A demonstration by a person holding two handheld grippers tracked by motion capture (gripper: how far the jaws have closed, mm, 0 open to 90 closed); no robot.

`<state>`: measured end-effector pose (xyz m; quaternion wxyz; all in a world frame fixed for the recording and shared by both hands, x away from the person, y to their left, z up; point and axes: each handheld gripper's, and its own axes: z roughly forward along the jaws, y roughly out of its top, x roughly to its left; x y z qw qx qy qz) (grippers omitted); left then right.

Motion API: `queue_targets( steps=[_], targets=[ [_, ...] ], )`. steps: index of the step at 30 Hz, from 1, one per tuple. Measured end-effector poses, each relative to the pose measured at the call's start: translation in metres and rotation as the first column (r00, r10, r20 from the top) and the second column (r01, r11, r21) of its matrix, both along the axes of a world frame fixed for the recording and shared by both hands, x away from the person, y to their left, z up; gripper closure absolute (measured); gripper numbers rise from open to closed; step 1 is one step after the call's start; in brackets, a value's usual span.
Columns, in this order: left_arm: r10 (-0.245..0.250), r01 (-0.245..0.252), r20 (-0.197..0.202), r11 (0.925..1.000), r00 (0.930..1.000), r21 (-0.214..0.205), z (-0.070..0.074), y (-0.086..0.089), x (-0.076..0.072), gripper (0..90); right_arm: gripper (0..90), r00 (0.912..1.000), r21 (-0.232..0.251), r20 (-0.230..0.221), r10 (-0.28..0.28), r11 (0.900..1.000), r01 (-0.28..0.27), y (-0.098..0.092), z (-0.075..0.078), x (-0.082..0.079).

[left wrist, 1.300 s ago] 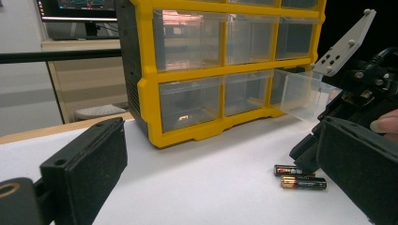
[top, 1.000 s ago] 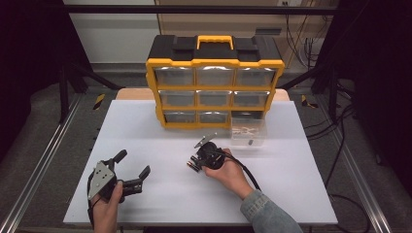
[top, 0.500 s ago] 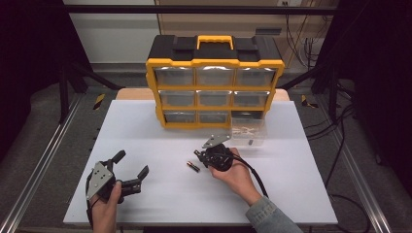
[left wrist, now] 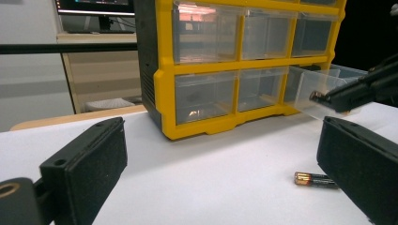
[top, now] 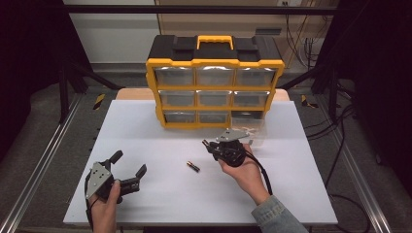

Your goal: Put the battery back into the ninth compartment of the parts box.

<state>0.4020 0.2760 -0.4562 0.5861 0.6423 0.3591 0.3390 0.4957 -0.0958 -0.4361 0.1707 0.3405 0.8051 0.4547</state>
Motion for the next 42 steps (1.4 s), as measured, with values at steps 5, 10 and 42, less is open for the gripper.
queue_targets(
  steps=[5,10,42],
  targets=[
    [-0.003,0.003,0.001,1.0000,1.0000,-0.005,0.000,0.000,-0.001,1.8,76.6,0.9993,0.044,0.023,-0.029,0.9986,0.028,-0.010,0.011,0.001],
    [-0.003,0.003,0.002,1.0000,1.0000,-0.002,0.000,0.000,0.000,1.9,76.7,0.9973,0.070,0.055,-0.047,0.9966,0.044,-0.019,0.020,0.001],
    [-0.011,0.011,0.000,0.9999,0.9999,0.000,0.000,-0.002,0.000,1.9,76.6,0.9717,0.208,0.145,-0.187,0.9658,0.154,-0.064,0.053,0.001]
  ],
)
